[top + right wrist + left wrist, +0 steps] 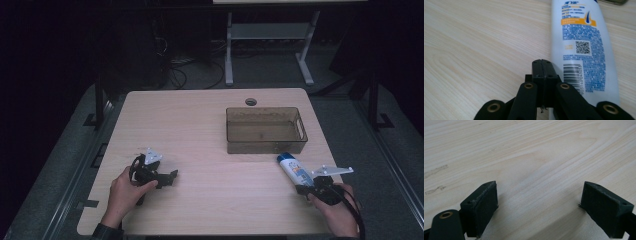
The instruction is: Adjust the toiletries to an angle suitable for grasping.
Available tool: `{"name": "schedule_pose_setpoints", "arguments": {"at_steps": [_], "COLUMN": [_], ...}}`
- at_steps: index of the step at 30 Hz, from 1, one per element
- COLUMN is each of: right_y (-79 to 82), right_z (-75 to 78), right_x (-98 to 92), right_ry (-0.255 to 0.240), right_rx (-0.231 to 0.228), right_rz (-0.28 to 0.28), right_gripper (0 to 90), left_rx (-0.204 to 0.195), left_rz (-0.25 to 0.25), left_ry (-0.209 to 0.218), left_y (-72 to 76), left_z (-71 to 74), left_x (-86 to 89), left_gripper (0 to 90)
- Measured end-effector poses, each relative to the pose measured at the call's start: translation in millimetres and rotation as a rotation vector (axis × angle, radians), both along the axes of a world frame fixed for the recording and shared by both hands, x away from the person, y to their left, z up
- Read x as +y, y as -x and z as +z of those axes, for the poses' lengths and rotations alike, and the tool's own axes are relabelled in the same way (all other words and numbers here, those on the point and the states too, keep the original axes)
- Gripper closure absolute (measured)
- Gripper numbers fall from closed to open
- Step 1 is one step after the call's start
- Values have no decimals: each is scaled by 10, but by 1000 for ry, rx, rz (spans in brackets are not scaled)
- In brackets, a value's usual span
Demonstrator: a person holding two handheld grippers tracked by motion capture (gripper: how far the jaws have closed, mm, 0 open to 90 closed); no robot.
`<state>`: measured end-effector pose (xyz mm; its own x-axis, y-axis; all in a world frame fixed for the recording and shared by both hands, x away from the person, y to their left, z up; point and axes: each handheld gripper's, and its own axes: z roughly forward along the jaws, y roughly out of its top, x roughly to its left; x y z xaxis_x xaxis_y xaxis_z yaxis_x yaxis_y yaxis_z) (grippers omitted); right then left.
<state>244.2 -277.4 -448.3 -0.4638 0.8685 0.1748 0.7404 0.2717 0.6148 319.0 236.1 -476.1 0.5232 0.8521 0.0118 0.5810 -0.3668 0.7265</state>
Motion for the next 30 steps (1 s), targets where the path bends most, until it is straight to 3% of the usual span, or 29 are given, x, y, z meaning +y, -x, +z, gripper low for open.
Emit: {"name": "schedule_pose_setpoints", "arguments": {"at_steps": [6, 12, 24, 30], "right_y": [15, 14, -20, -42], "right_z": [-2, -2, -2, 10], "right_x": [-79, -50, 122, 186], "right_ry": [1, -2, -18, -33], "right_rx": [2, -1, -6, -30], "right_rz": [-14, 5, 77, 96], "right_gripper": [900, 891, 715, 612], "left_rx": [0, 0, 0, 0], "left_rz": [0, 0, 0, 0], "left_ry": [0, 0, 0, -1], "left_y": [0, 0, 0, 0], "left_z": [0, 0, 0, 0], "left_x": [0, 0, 0, 0], "left_gripper": [128, 128, 128, 128]}}
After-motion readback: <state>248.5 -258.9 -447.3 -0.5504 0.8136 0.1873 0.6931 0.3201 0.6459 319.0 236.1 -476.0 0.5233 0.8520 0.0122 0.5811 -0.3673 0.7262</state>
